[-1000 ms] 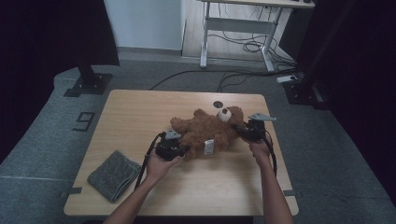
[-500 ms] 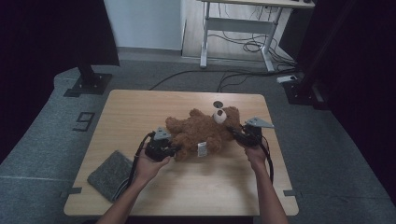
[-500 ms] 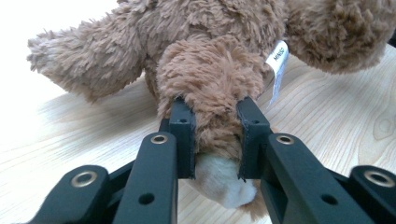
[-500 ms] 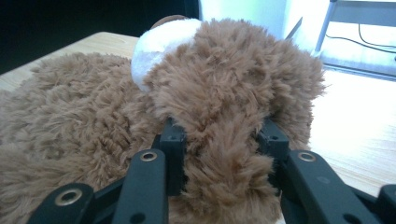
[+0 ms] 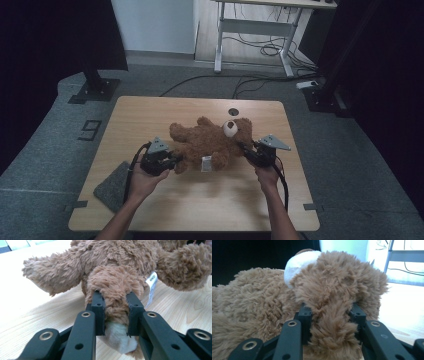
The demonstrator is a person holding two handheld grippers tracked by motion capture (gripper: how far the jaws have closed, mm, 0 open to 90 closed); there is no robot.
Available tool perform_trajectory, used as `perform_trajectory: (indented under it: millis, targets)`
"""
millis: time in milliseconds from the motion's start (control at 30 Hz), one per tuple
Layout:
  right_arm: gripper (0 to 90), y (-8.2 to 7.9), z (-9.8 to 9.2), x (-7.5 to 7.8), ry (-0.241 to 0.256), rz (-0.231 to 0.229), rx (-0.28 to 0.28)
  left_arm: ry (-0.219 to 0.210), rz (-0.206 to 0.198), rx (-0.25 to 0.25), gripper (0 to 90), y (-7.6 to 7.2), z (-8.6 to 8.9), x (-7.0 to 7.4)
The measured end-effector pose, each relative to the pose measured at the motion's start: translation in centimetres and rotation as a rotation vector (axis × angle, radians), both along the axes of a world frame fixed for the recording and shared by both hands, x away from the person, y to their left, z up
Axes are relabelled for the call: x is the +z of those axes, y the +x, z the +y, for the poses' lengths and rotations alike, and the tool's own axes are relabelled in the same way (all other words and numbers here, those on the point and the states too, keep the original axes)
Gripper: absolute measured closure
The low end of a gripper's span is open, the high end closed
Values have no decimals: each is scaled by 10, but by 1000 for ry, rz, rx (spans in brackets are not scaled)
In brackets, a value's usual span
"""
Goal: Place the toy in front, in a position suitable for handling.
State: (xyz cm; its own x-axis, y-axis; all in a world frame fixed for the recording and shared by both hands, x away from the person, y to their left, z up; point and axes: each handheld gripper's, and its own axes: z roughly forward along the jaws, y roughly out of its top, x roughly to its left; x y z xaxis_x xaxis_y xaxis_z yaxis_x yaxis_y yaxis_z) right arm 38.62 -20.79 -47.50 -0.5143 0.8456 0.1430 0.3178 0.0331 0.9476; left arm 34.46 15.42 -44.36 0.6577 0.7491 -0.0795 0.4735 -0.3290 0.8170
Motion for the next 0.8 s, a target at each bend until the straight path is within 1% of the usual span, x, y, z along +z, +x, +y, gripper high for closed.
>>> perform_trajectory:
  millis: [67, 100, 200, 233, 267, 333, 367, 400, 433, 467, 633, 667, 700, 800]
  targets:
    - [639, -7, 2, -2, 11, 2, -4, 2, 1, -3, 736, -2, 2, 0]
    - [639, -7, 2, -2, 11, 2, -4, 4, 2, -7, 736, -3, 3, 0]
    - [638, -16, 4, -5, 11, 0, -8, 8, 6, -13, 736, -7, 6, -1]
    - [638, -22, 5, -7, 9, 1, -8, 5, 8, -15, 736, -9, 6, -1]
    - [638, -22, 5, -7, 9, 1, -8, 5, 10, -18, 736, -10, 7, -1]
    - [638, -27, 5, -8, 4, 2, -9, 1, 15, -20, 736, -13, 8, -3]
    - [638, -32, 6, -11, -2, 6, -11, 3, 19, -21, 736, -13, 8, -4]
    - [638, -32, 6, -11, -2, 6, -11, 5, 22, -21, 736, -14, 8, -6]
    - [637, -35, 6, -15, -2, 18, -11, 5, 27, -24, 736, -15, 8, -8]
    - [637, -35, 6, -15, -2, 18, -11, 6, 33, -26, 736, -16, 8, -9]
    - [636, -43, 5, -27, -7, 34, -23, -1, 53, -30, 735, -20, 7, -20]
    - [635, -44, 5, -29, -5, 37, -27, -1, 55, -29, 734, -20, 8, -22]
    - [628, -45, 4, -32, -4, 51, -25, -1, 59, -28, 732, -20, 8, -24]
    - [621, -46, 2, -36, -3, 59, -24, -4, 79, -30, 730, -18, 9, -30]
